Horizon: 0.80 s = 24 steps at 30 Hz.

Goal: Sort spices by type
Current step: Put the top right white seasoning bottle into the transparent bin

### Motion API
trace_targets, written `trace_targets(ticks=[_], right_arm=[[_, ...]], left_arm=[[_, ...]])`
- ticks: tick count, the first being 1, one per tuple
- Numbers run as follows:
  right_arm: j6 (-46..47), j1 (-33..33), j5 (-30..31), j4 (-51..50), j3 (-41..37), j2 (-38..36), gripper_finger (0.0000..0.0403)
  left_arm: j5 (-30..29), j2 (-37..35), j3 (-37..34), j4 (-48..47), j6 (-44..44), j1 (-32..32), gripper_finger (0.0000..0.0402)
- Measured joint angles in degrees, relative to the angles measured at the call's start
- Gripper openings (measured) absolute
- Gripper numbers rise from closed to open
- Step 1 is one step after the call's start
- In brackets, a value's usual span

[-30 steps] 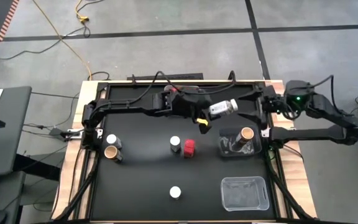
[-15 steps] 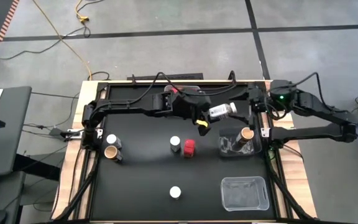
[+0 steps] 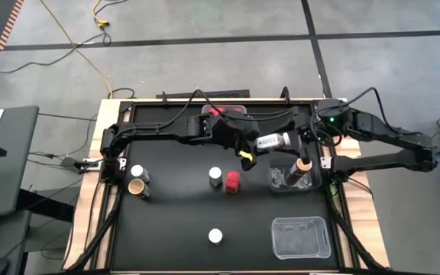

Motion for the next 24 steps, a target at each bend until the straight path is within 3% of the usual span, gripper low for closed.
trace_targets(ticks=[10, 24], right_arm=[[0.2, 1.8, -1.1, -0.3, 0.0, 0.4, 0.0217], [0.2, 2.2, -1.2, -0.4, 0.0, 0.4, 0.0217]], left_arm=[[0.0, 0.0, 0.0, -0.3, 1.0, 0.0, 0.0199], [-0.6, 0.0, 0.0, -0.9, -0.6, 0.0, 0.0202]])
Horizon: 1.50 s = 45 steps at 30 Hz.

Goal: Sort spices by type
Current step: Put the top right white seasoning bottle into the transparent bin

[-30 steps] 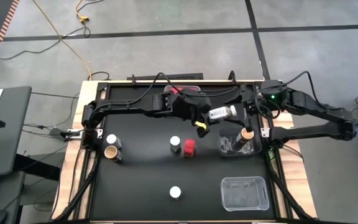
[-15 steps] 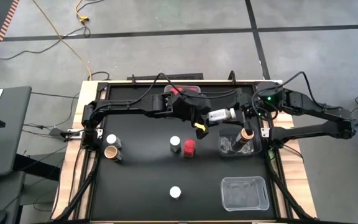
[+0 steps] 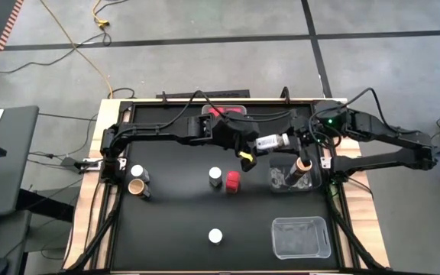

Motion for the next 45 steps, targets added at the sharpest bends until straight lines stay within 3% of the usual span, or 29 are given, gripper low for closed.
trace_targets(ticks=[12, 18, 26, 30, 35, 45], right_arm=[[-0.3, -0.2, 0.2, -2.9, 0.0, 0.0, 0.0218], [-0.2, -1.6, 1.9, -8.0, 0.0, -1.0, 0.0218], [6.3, 0.7, 6.7, -24.5, 0.0, -3.5, 0.0218], [13.8, 5.4, 9.6, -33.1, 1.5, -3.7, 0.0218], [25.2, 14.2, 15.7, -40.0, 5.9, -1.2, 0.0218], [44.0, 32.3, 21.0, -44.8, 12.8, 11.9, 0.0218]], left_arm=[[-1.3, 0.0, 0.0, 0.2, -5.4, 0.0, 0.0307], [-1.3, 0.0, 0.0, -0.9, -1.9, 0.1, 0.0317], [-1.3, -0.7, 0.0, -1.6, 0.0, -1.8, 0.0318], [-2.3, -1.1, 0.0, -3.5, 2.4, -3.9, 0.0318], [-7.6, -1.2, 0.0, -7.8, 3.1, -6.3, 0.0318], [-8.7, -1.2, 0.0, -13.4, 2.6, -11.2, 0.0318]])
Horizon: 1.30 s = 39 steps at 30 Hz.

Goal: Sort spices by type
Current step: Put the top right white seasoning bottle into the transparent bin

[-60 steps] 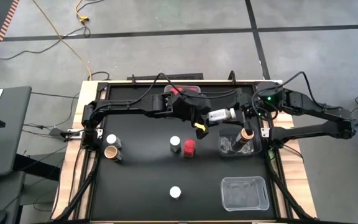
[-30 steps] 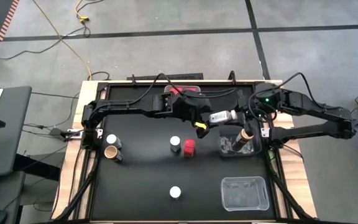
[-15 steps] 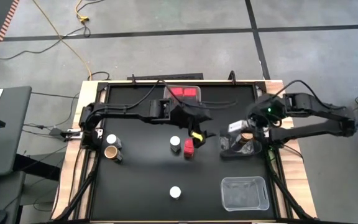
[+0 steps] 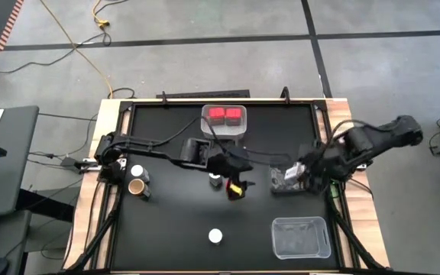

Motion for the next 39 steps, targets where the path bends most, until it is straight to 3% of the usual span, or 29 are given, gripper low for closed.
trace_targets(ticks=[8, 20, 23, 28, 39], right_arm=[[12.0, 12.9, 0.1, -3.7, 6.3, 11.1, 0.0218], [21.1, 30.6, -1.7, -2.0, 9.7, 21.8, 0.0221], [21.7, 33.6, -2.3, -1.0, 9.7, 24.1, 0.0222], [22.5, 35.9, -4.0, -1.0, 9.7, 28.4, 0.0222], [19.0, 33.8, -8.0, 3.2, 8.3, 33.8, 0.0222]], left_arm=[[-4.5, -1.9, -6.6, 1.7, -4.6, -6.5, 0.0318], [-8.0, -18.7, -37.0, 26.5, -13.7, -15.2, 0.0318], [-11.7, -23.4, -43.2, 33.3, -15.0, -17.7, 0.0318], [-16.3, -27.7, -48.3, 40.1, -14.5, -21.0, 0.0318], [-11.3, -27.0, -49.2, 40.2, -16.7, -21.9, 0.0318]])
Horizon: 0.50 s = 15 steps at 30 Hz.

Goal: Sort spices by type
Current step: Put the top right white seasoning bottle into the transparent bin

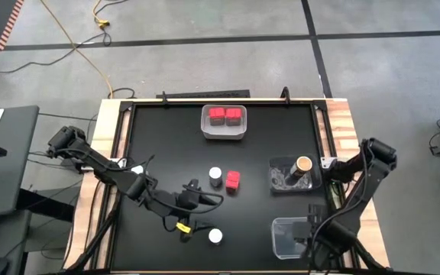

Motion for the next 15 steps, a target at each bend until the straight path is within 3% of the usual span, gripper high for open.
trace_targets(ticks=[15], right_arm=[[-0.7, 0.2, -3.3, 9.1, -10.2, -1.9, 0.0222]], left_arm=[[0.1, 0.0, 0.0, -0.5, -0.2, -0.3, 0.0318]])
